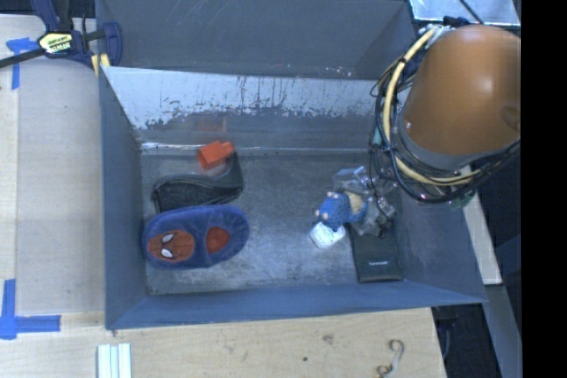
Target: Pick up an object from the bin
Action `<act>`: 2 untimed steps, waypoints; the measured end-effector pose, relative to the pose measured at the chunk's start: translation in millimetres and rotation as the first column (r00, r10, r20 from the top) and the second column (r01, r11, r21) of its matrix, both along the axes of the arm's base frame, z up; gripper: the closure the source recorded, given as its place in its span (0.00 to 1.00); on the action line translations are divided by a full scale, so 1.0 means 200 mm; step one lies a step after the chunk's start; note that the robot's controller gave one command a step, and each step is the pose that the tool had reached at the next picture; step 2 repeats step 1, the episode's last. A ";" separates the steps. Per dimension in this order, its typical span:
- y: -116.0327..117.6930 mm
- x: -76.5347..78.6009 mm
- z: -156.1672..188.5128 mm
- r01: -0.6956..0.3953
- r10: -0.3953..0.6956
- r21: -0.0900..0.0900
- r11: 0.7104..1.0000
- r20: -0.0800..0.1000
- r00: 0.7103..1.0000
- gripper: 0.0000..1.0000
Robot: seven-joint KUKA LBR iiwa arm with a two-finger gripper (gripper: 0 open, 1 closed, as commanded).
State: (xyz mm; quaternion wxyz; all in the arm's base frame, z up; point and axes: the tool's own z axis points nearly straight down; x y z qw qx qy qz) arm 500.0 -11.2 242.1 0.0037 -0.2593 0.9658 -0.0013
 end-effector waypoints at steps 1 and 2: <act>-0.39 0.02 0.27 -0.024 0.024 -0.004 1.000 0.002 1.000 1.00; -0.39 0.02 0.27 -0.024 0.024 -0.004 1.000 0.002 1.000 1.00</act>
Offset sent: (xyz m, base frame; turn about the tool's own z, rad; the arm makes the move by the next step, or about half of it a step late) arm 0.0021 -0.0720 0.0514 -0.0338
